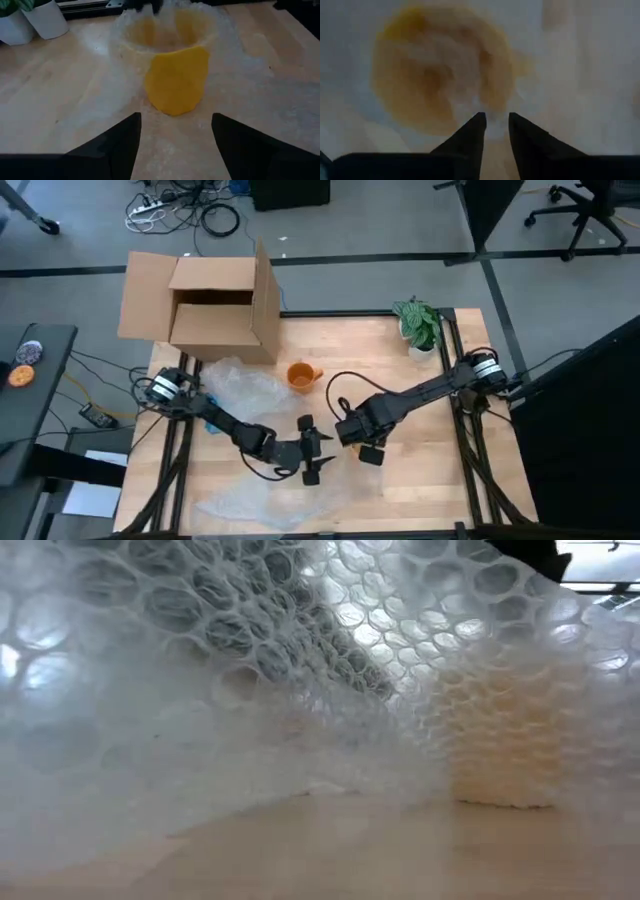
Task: Wrap mug
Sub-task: Wrap the yellow mug using the transparent bubble wrap
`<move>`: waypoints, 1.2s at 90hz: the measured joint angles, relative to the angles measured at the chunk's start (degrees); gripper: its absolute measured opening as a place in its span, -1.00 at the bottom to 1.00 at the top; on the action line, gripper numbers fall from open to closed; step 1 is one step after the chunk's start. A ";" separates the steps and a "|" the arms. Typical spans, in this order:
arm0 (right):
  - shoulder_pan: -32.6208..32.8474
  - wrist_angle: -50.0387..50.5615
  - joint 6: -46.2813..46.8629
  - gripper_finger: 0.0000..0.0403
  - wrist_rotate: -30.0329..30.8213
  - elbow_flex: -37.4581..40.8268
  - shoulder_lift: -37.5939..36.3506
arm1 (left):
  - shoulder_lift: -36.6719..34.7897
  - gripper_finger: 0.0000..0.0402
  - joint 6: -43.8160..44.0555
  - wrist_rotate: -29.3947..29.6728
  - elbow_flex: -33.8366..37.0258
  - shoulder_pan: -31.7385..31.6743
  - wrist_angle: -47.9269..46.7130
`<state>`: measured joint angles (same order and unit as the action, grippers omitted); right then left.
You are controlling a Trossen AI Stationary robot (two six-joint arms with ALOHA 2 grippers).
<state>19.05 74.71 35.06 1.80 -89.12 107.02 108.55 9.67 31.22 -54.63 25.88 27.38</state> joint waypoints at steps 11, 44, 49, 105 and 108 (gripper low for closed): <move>-0.70 -2.84 0.38 -0.40 0.00 2.83 -0.02 | 0.00 0.14 0.00 0.01 0.02 0.01 0.02; -1.77 -9.39 0.40 -0.24 0.79 9.51 -0.26 | 0.00 0.14 0.02 0.01 0.02 0.01 0.11; -1.77 -8.64 0.63 -0.25 0.75 8.81 -0.10 | 0.02 0.14 0.02 0.01 0.02 -0.01 0.11; -1.43 -0.56 -2.42 -0.09 -0.20 -5.22 0.34 | 0.02 0.14 0.02 0.01 0.02 -0.01 0.15; -1.75 -0.77 -2.66 -0.06 -0.12 -4.73 0.44 | 0.02 0.14 0.02 0.01 0.02 -0.01 0.17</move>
<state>17.30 73.93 32.40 1.68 -93.85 107.47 108.57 9.69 31.22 -54.61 25.87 27.55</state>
